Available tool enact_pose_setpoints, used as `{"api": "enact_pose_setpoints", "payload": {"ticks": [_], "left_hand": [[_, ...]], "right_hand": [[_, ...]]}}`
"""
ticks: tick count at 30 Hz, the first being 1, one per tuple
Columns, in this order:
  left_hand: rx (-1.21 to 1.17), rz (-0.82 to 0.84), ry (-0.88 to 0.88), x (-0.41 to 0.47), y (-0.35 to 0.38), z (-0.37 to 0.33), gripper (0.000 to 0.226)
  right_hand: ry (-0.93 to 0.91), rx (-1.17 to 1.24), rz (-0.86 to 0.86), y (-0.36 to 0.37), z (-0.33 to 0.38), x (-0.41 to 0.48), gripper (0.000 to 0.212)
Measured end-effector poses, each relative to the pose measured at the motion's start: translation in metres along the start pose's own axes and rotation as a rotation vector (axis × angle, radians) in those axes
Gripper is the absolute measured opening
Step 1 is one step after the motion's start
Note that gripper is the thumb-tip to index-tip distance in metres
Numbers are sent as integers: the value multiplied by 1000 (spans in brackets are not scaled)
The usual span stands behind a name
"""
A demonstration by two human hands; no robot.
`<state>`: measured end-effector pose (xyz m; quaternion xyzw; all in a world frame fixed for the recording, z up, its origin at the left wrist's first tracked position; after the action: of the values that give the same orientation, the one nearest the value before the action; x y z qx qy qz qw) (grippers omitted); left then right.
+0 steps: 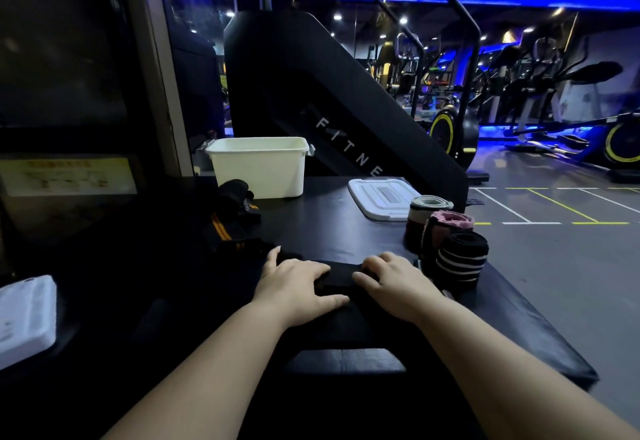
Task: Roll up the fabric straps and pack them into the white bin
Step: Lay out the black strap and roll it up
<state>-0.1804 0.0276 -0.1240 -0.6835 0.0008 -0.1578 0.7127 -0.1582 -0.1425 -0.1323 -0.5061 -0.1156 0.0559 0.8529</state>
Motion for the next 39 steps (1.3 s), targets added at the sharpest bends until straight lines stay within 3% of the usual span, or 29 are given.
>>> {"api": "enact_pose_setpoints", "payload": {"ticks": [6, 11, 17, 22, 26, 30, 32, 35, 39], "left_hand": [[-159, 83, -96, -9, 9, 30, 62], [-229, 2, -162, -14, -3, 34, 45], [-381, 17, -183, -12, 2, 42, 30], [-613, -13, -245, -8, 5, 51, 22], [-815, -153, -366, -7, -7, 64, 16], [-577, -259, -510, -12, -8, 89, 33], [-402, -271, -478, -13, -9, 90, 49], [-129, -309, -383, -12, -14, 81, 50], [-285, -131, -270, -6, -2, 71, 52]], "right_hand": [[21, -49, -57, 3, 2, 1, 38], [47, -6, -42, 4, 9, 4, 31], [-72, -40, 128, 20, 19, 6, 56], [-82, 50, 55, 15, 19, 6, 34], [-62, 49, 94, 23, 18, 6, 37], [-51, 18, 89, 26, 13, 5, 33], [-69, -10, 88, 26, 14, 4, 37], [-91, -37, 97, 27, 15, 4, 46], [-105, -46, 94, 28, 15, 6, 42]]}}
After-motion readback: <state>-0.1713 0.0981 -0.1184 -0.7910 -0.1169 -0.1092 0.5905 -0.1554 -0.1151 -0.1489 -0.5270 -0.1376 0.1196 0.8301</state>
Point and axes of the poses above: each hand's wrist, its own x-axis towards the middle knuckle, its own y-axis out of the palm, z = x × y, the point moved 6 cm from there along x, towards the middle knuckle, and after that the axes turned 13 degrees about x, right-handed, at the moved point
